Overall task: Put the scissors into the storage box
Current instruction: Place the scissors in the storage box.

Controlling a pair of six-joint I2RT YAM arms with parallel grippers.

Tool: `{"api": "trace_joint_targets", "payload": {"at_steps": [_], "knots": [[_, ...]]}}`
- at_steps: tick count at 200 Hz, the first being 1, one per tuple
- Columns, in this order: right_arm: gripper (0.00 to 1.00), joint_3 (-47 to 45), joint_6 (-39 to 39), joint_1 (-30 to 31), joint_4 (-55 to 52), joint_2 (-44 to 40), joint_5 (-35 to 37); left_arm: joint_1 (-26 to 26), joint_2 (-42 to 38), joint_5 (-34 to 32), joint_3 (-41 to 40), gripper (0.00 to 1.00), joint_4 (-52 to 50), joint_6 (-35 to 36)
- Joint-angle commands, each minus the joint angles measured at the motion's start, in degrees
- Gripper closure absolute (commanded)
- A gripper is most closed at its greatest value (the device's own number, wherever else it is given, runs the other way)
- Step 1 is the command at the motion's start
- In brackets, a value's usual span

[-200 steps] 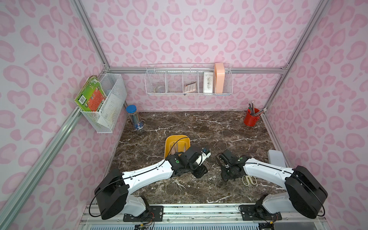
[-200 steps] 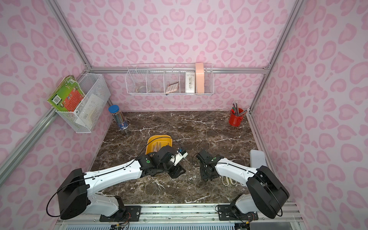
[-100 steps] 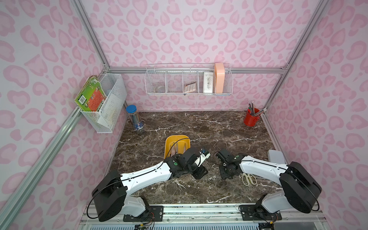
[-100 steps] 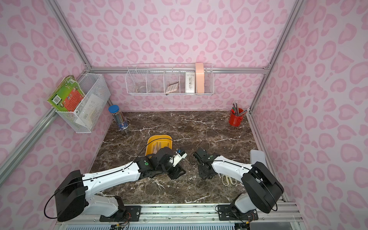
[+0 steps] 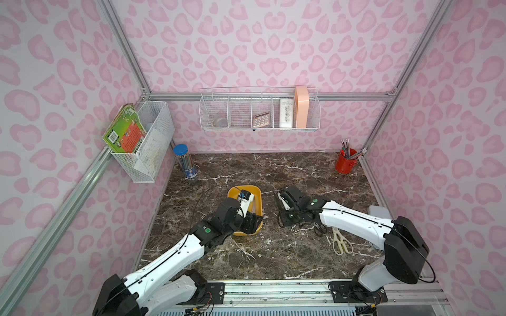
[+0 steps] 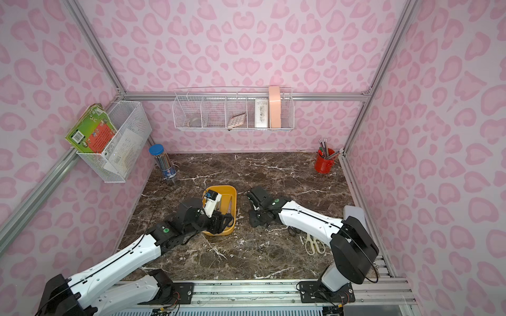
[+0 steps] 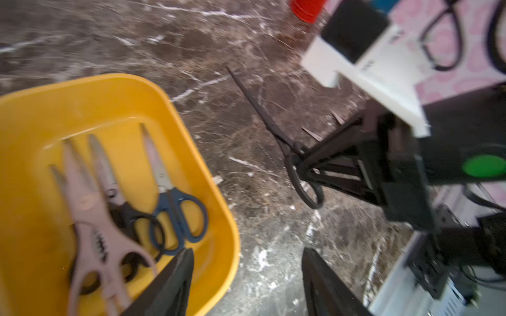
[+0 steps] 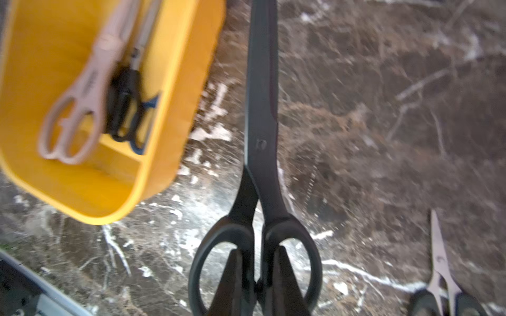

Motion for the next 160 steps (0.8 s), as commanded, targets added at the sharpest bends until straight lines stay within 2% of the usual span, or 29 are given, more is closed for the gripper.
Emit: {"api": "trace_joint_targets", "payload": {"at_steps": [1,15,47,84,118,122,135,150,160], "knots": [[1.00,5.84,-1.07,2.67,-0.54,2.85,-0.67,2.78,-4.84,-11.64,-0.93,0.29,-8.53,-5.30],[1.00,8.36,-0.42,4.31,0.81,4.64,-2.42,4.05,-7.67,-18.19,-1.24,0.22,-14.35,-8.76],[1.00,14.40,2.64,6.92,3.09,9.87,-5.26,6.93,-11.29,-25.00,-3.67,0.18,-21.87,-15.52],[1.00,16.77,9.09,7.06,8.52,16.80,-11.30,8.44,-11.09,-24.18,-5.32,0.21,-21.16,-17.47],[1.00,19.71,10.93,6.97,8.10,21.89,-11.17,8.60,-8.52,-23.54,-4.16,0.22,-21.63,-17.27],[0.97,19.86,11.03,6.97,8.04,22.03,-11.02,8.61,-8.29,-23.53,-4.11,0.22,-21.75,-17.18],[0.74,19.50,11.51,6.97,8.85,22.14,-10.40,8.58,-7.50,-23.43,-3.84,0.22,-21.73,-16.77],[0.65,19.50,11.80,7.01,8.73,21.43,-8.58,8.69,-6.78,-23.15,-3.73,0.22,-21.40,-16.41],[0.55,19.44,12.12,7.00,8.72,20.49,-7.16,8.68,-6.17,-22.31,-3.53,0.22,-20.65,-15.78]]}}
